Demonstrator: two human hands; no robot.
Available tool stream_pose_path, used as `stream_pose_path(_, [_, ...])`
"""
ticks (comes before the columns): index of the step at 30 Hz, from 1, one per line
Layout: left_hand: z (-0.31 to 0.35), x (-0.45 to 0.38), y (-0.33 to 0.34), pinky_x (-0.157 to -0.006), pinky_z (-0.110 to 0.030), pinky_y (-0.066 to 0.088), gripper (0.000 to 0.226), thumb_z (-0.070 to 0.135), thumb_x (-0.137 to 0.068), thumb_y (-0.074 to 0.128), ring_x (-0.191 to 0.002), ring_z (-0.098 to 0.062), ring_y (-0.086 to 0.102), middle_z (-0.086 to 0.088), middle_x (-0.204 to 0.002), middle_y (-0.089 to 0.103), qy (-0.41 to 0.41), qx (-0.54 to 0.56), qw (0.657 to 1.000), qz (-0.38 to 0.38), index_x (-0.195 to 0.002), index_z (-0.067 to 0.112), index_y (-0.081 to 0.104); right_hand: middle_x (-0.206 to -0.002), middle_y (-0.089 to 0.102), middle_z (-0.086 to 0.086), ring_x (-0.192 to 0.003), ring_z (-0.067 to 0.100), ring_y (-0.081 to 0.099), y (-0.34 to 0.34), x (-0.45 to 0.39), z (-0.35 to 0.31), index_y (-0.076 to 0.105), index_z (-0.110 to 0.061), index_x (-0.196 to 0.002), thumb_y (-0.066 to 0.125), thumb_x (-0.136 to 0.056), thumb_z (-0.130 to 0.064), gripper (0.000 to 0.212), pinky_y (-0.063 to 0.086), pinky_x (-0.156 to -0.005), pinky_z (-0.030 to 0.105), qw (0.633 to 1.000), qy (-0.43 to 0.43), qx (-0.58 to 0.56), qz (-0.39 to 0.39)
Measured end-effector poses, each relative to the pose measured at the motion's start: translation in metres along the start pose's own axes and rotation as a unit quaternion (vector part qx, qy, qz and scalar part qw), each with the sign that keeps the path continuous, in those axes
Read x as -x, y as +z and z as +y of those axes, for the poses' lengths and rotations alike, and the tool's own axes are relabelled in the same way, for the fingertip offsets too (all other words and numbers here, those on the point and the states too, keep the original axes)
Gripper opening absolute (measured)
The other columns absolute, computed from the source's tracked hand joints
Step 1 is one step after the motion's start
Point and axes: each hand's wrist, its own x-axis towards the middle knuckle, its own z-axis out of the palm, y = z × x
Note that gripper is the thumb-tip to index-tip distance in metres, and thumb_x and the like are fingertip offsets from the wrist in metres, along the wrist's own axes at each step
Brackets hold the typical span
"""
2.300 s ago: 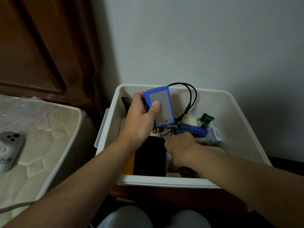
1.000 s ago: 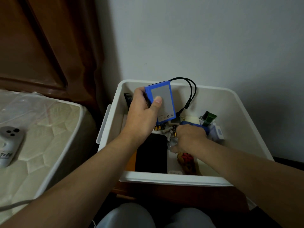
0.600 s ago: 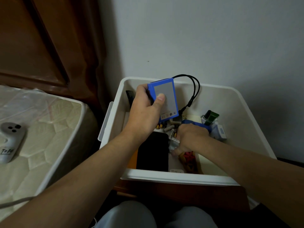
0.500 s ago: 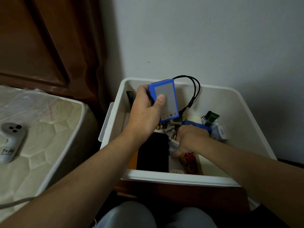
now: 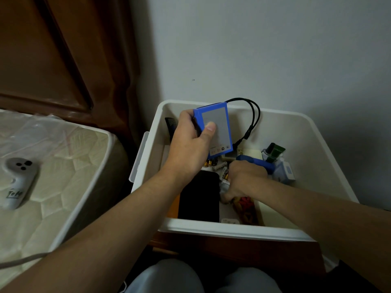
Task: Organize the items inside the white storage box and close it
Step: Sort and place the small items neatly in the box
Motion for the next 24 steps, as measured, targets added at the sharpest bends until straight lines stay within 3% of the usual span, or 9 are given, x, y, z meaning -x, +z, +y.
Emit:
stream_pose_path(4, [0.001,0.001,0.000,-0.093,-0.037,0.062,0.022,0.025,-0.105,0.060,-0.110,-0.003,0.064,0.015,-0.117,0.064,0.000,0.003,1.000,-0.002,-0.125,0.027,0.051,-0.086,0.065,-0.004,-0.076,0.016,0.064,-0.005,0.002,0.002,0.056,-0.022,-0.083,0.095,-0.057,-0.055,0.057,0.048,-0.057,0.029,1.000,0.002,-0.018,-0.004])
stream_pose_path(8, [0.000,0.000,-0.001,-0.087,-0.033,0.063,0.021,0.026,-0.105,0.060,-0.104,0.003,0.064,0.016,-0.114,0.065,0.002,-0.002,1.000,-0.002,-0.125,0.027,0.051,-0.088,0.064,-0.003,-0.090,0.021,0.066,-0.023,0.010,0.006,0.056,-0.018,-0.086,0.093,-0.057,-0.063,0.065,0.059,-0.078,0.035,0.999,-0.037,0.015,-0.027])
stream_pose_path(12, [-0.001,0.000,0.000,-0.089,-0.035,0.063,0.021,0.025,-0.105,0.061,-0.104,0.003,0.065,0.016,-0.113,0.065,0.002,0.003,1.000,-0.004,-0.123,0.028,0.052,-0.104,0.070,-0.001,-0.098,0.021,0.068,-0.033,0.022,0.000,0.067,-0.014,-0.118,0.091,-0.065,-0.059,0.074,0.061,-0.083,0.038,0.991,-0.093,0.091,-0.042])
stream_pose_path(15, [-0.002,0.000,0.000,-0.090,-0.039,0.064,0.021,0.025,-0.105,0.061,-0.107,-0.003,0.065,0.015,-0.114,0.065,0.001,0.004,1.000,-0.001,-0.124,0.027,0.052,-0.112,0.067,0.001,-0.105,0.022,0.065,-0.038,0.029,-0.008,0.064,-0.014,-0.129,0.089,-0.070,-0.057,0.077,0.061,-0.091,0.042,0.981,-0.132,0.126,-0.064])
stream_pose_path(19, [-0.002,-0.001,0.000,-0.090,-0.041,0.064,0.021,0.025,-0.105,0.061,-0.110,-0.006,0.065,0.014,-0.115,0.065,0.001,0.005,1.000,-0.005,-0.123,0.028,0.051,-0.121,0.068,0.002,-0.110,0.020,0.064,-0.052,0.035,-0.019,0.067,-0.015,-0.132,0.083,-0.079,-0.058,0.071,0.056,-0.090,0.032,0.957,-0.179,0.197,-0.114])
stream_pose_path(22, [-0.002,0.000,0.000,-0.091,-0.042,0.063,0.020,0.025,-0.105,0.061,-0.109,-0.006,0.065,0.015,-0.113,0.065,0.001,0.003,1.000,-0.008,-0.121,0.030,0.051,-0.122,0.063,0.001,-0.118,0.024,0.063,-0.049,0.033,-0.023,0.063,-0.013,-0.132,0.086,-0.081,-0.046,0.065,0.055,-0.101,0.040,0.947,-0.181,0.224,-0.143])
stream_pose_path(24, [-0.002,0.000,0.000,-0.093,-0.044,0.062,0.019,0.025,-0.105,0.061,-0.110,-0.006,0.065,0.015,-0.113,0.065,-0.002,0.003,1.000,-0.009,-0.120,0.031,0.051,-0.126,0.064,0.002,-0.119,0.024,0.062,-0.041,0.031,-0.024,0.062,-0.011,-0.136,0.085,-0.085,-0.041,0.063,0.053,-0.102,0.038,0.943,-0.185,0.223,-0.165])
